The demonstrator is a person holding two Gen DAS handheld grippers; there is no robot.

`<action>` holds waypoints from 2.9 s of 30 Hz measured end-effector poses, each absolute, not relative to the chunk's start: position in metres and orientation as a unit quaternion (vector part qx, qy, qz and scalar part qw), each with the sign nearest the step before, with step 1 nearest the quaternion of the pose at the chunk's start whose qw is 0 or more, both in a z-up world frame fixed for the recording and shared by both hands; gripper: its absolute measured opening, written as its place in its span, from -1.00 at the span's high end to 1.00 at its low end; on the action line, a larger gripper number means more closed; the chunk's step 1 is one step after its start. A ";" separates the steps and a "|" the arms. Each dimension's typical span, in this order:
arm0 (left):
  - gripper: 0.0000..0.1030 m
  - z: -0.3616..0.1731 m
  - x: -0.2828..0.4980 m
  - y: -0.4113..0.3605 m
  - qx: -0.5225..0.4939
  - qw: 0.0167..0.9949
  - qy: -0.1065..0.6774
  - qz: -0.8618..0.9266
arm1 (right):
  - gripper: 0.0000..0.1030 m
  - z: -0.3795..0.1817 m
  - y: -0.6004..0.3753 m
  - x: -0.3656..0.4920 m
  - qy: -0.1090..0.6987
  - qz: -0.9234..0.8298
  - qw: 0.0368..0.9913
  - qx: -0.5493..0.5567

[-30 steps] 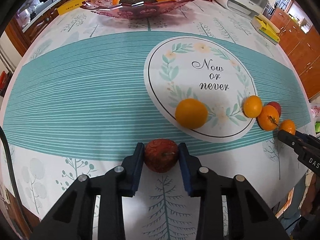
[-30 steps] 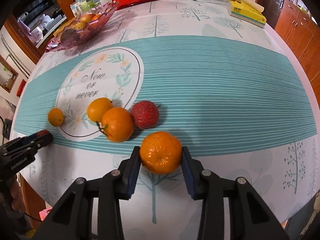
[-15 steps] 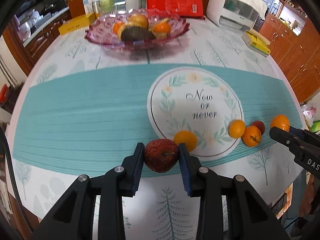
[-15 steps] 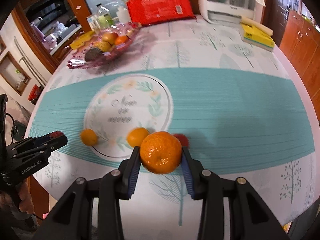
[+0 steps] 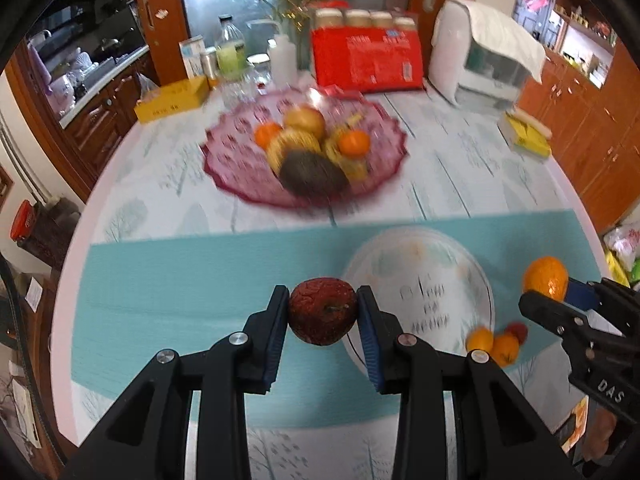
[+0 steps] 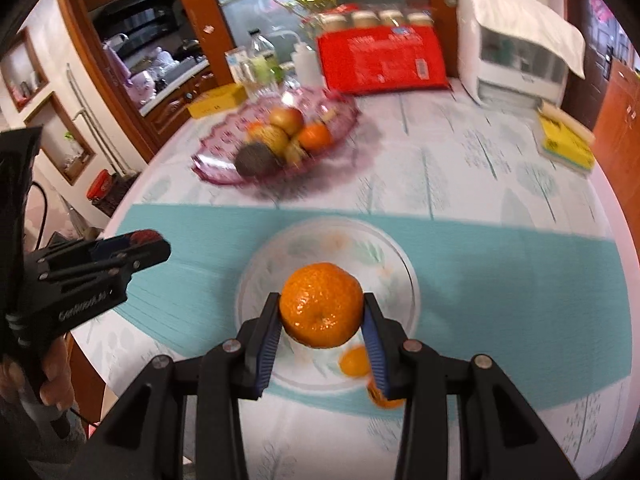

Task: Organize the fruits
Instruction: 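Lift and carry the red fruit and orange with both tools to the bowl, then lower the red fruit and orange into the bowl and open both tools, then withdraw both tools from the bowl back toward the plate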

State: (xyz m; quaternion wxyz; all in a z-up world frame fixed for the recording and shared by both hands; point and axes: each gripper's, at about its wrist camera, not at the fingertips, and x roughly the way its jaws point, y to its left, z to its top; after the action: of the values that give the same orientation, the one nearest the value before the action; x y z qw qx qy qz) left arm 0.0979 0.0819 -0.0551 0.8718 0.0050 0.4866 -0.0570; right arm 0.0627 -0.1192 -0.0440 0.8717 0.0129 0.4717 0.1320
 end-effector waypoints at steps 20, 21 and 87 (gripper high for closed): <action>0.37 0.028 0.238 0.131 0.039 0.909 0.416 -0.007 | 0.23 0.068 -0.061 0.217 0.351 0.156 0.923 -0.014; 0.37 0.027 0.243 0.133 0.038 0.908 0.416 -0.006 | 0.23 0.066 -0.059 0.224 0.353 0.155 0.922 -0.012; -0.56 -0.093 0.301 0.144 0.010 0.861 0.509 0.015 | 0.05 -0.073 -0.032 0.286 0.477 0.125 0.870 0.007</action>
State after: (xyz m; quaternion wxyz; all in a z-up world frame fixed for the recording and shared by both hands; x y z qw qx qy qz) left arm 0.3011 0.1441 -0.0927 0.8607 0.0098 0.5088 0.0145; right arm 0.2860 -0.0321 -0.0728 0.8702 0.0069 0.4766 0.1246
